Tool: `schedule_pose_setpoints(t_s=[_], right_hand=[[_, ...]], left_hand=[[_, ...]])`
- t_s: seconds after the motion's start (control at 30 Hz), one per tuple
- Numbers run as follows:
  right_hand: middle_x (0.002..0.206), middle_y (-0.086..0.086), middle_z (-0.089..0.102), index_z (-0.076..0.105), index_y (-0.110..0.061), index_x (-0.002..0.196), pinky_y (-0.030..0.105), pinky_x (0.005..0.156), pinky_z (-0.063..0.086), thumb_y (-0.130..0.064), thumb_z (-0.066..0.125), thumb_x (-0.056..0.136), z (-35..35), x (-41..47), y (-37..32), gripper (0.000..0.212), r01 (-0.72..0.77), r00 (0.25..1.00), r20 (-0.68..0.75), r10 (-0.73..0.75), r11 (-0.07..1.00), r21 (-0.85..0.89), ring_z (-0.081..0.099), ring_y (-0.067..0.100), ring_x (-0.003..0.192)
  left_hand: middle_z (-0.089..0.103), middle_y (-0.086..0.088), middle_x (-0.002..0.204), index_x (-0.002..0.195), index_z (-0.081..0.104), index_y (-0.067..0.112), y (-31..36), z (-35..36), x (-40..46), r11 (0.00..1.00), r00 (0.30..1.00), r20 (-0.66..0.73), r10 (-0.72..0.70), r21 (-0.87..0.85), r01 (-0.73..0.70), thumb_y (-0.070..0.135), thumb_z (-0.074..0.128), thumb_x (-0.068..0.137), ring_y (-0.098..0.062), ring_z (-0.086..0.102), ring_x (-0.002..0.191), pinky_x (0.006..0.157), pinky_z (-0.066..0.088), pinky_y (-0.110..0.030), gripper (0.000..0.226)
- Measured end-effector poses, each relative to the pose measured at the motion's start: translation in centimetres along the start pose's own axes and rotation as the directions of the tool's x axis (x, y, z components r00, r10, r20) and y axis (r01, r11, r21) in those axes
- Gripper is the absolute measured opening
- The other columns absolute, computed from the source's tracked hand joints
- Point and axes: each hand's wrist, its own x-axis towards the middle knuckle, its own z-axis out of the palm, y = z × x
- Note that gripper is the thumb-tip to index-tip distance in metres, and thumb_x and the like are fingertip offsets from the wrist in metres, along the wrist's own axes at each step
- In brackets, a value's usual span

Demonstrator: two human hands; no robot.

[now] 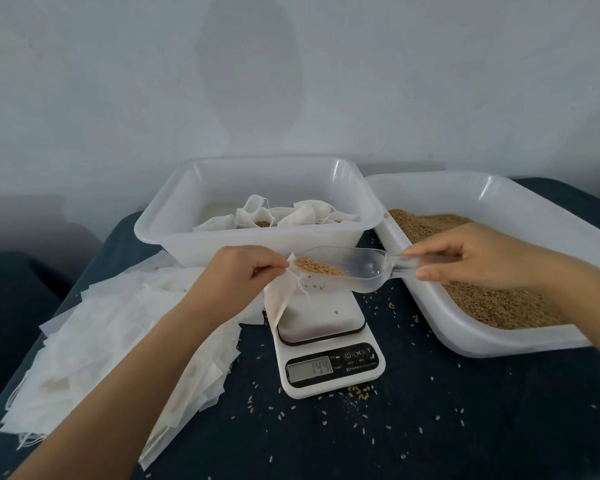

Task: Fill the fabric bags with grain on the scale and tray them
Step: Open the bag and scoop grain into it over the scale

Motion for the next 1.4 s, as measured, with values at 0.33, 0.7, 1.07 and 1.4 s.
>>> schedule_pose_setpoints(t_s=[0.33, 0.7, 1.07, 1.4], right_hand=[[0.105, -0.024, 0.069, 0.064, -0.06, 0.103, 0.031, 0.093, 0.048, -0.057, 0.061, 0.07, -0.1, 0.1, 0.7, 0.033, 0.033, 0.997, -0.076, -0.024, 0.992, 0.12, 0.064, -0.003, 0.096], [0.077, -0.009, 0.072, 0.068, -0.044, 0.106, 0.009, 0.054, 0.045, -0.047, 0.067, 0.067, -1.3, -1.4, 2.0, 0.038, 0.023, 0.98, -0.198, 0.018, 0.979, 0.203, 0.061, 0.0, 0.06], [0.086, -0.012, 0.072, 0.065, -0.061, 0.099, 0.011, 0.062, 0.05, -0.058, 0.064, 0.064, -1.2, -2.0, 2.5, 0.035, 0.041, 0.976, -0.216, 0.002, 0.98, 0.195, 0.065, 0.004, 0.067], [0.085, -0.012, 0.072, 0.064, -0.063, 0.096, 0.014, 0.058, 0.051, -0.059, 0.063, 0.062, -1.1, -2.2, 2.6, 0.034, 0.038, 0.975, -0.222, 0.004, 0.982, 0.185, 0.064, 0.004, 0.066]], left_hand=[[0.066, 0.018, 0.09, 0.096, 0.074, 0.017, 0.0, 0.0, 0.4, 1.0, 0.999, 0.046, -0.022, -0.004, 0.022, 0.011, 0.064, 0.086, 0.015, 0.056, 0.084, 0.08, 0.039, -0.002, 0.016], [0.071, 0.002, 0.098, 0.097, 0.073, 0.01, 2.2, 3.5, 1.6, 0.997, 0.99, 0.116, 0.077, -0.034, -0.073, 0.009, 0.062, 0.087, -0.003, 0.061, 0.09, 0.082, 0.042, -0.008, 0.015], [0.071, -0.002, 0.101, 0.1, 0.072, 0.008, 3.2, 6.7, 2.1, 0.994, 0.986, 0.128, 0.107, -0.002, -0.107, 0.012, 0.059, 0.09, -0.014, 0.063, 0.092, 0.083, 0.04, -0.014, 0.017], [0.065, 0.005, 0.104, 0.124, 0.059, 0.019, 2.8, 5.6, 1.9, 0.995, 0.99, 0.101, 0.097, -0.001, -0.097, 0.022, 0.059, 0.09, -0.002, 0.052, 0.091, 0.086, 0.04, -0.018, 0.034]])
